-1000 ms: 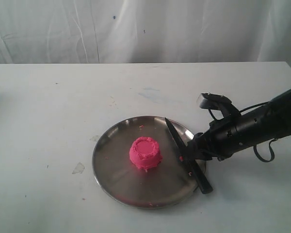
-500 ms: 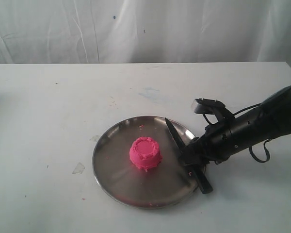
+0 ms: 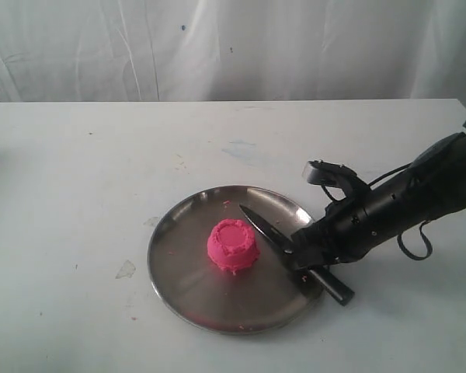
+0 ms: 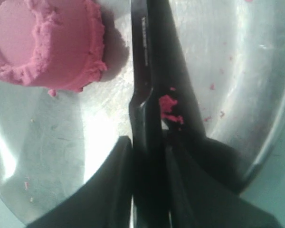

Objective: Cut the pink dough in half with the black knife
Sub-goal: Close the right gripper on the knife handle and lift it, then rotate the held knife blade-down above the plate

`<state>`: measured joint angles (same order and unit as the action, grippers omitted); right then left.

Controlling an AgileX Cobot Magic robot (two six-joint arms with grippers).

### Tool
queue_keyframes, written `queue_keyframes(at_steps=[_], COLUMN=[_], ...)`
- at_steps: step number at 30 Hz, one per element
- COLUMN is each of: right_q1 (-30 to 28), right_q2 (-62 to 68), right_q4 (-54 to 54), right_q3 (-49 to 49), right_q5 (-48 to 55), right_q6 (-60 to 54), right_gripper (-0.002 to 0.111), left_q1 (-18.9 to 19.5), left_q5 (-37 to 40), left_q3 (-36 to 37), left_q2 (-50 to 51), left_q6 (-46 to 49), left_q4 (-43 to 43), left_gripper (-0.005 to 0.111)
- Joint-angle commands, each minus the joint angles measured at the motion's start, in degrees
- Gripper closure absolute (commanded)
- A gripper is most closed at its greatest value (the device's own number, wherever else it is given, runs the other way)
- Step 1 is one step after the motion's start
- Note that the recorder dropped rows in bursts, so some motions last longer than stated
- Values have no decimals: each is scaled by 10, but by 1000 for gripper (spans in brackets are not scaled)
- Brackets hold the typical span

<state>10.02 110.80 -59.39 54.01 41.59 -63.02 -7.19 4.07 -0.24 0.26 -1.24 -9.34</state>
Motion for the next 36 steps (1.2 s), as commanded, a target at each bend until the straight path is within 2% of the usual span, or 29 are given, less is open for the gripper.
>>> queue_keyframes(at_steps=[1, 11, 21, 33, 36], right_q1=[3, 2, 21, 54, 63], right_q2=[4, -74, -184, -283, -315], right_q4=[3, 16, 61, 14, -36], right_q3=[10, 19, 12, -73, -99], right_q5=[21, -52, -55, -100, -98], right_q6=[3, 3, -1, -79, -157], right_gripper=[108, 108, 108, 108, 108], left_q1=[2, 2, 2, 2, 2], left_q5=[3, 3, 3, 3, 3], left_q3=[2, 2, 2, 2, 2], left_q2=[-3, -3, -3, -3, -3], left_q6=[2, 2, 2, 2, 2], left_q4=[-4, -4, -4, -4, -4], left_gripper=[107, 107, 107, 107, 107])
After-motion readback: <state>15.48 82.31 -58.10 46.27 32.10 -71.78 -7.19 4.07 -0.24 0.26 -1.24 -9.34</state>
